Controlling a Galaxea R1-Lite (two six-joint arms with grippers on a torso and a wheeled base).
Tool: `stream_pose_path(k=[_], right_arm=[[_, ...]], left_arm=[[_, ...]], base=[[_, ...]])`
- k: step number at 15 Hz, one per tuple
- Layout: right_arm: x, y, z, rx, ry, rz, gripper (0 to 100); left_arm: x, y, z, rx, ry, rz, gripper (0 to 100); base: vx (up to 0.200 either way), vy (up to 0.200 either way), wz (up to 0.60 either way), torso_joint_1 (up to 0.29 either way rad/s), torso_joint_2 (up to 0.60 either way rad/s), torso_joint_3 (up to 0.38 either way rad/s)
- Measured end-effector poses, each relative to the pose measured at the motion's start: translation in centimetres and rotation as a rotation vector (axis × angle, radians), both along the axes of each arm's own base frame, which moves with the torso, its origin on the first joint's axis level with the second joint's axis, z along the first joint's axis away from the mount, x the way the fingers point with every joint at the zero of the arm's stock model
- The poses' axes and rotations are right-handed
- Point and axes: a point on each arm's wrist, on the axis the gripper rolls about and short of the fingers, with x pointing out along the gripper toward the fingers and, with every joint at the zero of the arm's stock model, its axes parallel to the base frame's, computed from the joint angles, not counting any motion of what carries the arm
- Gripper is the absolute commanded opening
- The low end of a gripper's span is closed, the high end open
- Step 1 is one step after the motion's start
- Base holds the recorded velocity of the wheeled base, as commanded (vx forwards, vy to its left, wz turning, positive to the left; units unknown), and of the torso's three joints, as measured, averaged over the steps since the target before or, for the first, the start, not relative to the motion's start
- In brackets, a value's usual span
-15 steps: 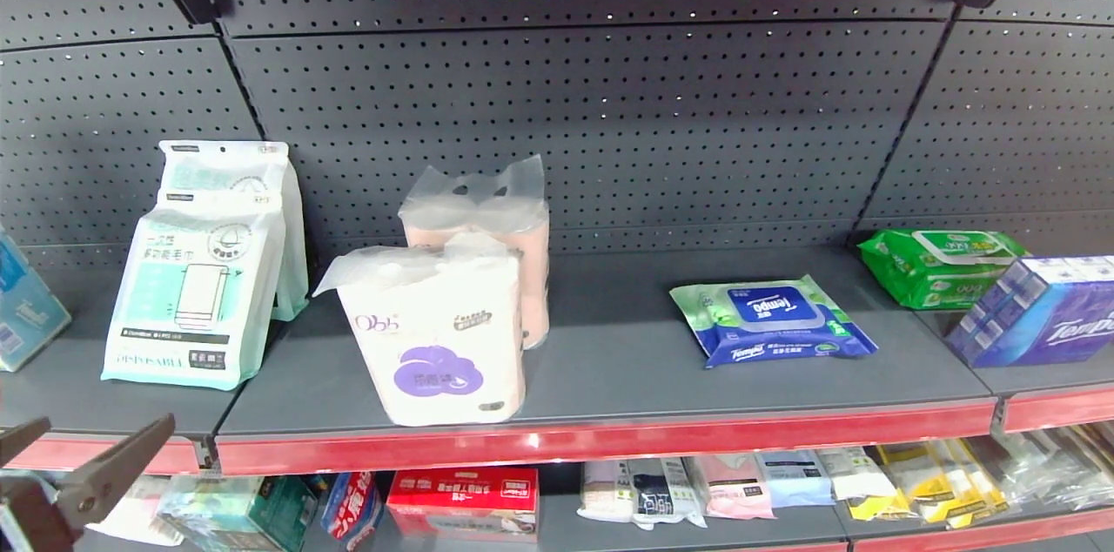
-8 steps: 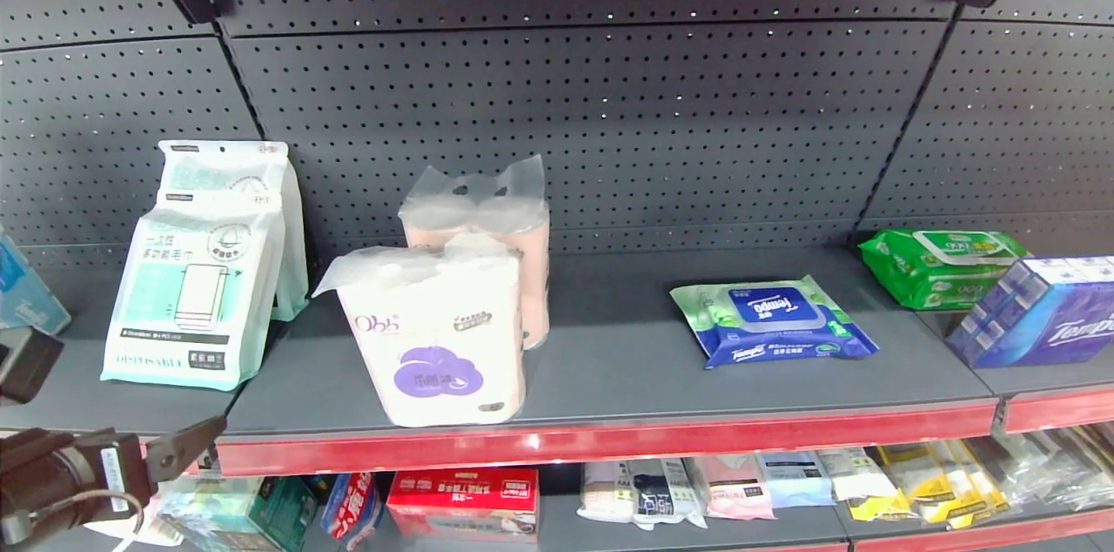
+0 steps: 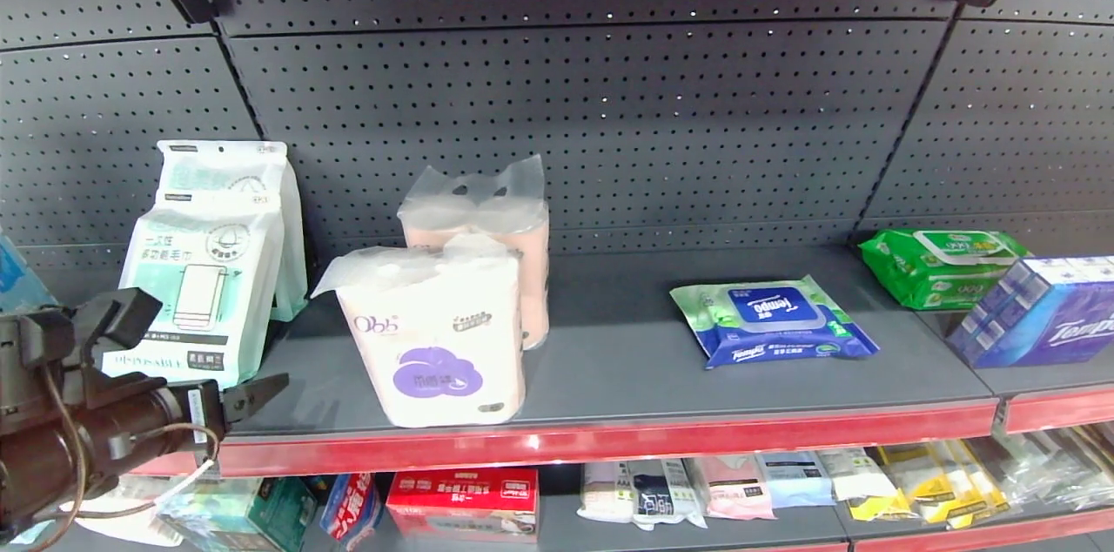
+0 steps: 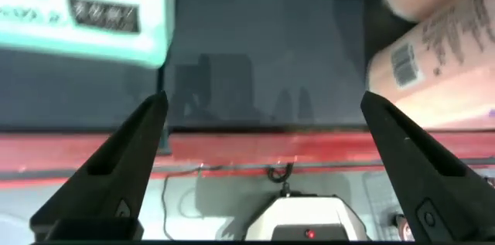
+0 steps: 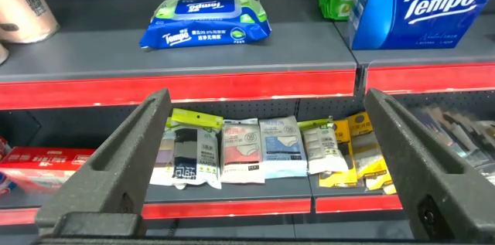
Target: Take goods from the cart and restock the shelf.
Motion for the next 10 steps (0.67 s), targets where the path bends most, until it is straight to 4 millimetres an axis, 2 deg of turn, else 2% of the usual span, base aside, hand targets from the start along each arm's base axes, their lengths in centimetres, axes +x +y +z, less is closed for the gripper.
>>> stream_pose_path(k=[7,10], right_arm=[[0.0,0.0,0.0,0.001,0.000,0.000,100],[0.0,0.0,0.0,0.000,0.000,0.000,100]], left_arm=[[3.9,-0.6,-1.3,-0.002,0.042,-0.060,100],[4.9,-1.3,-1.9,0.000,0.065,-0.097,100]], base=[[0.000,0.000,0.00,0.000,0.00,0.000],[0.000,0.000,0.00,0.000,0.00,0.000]])
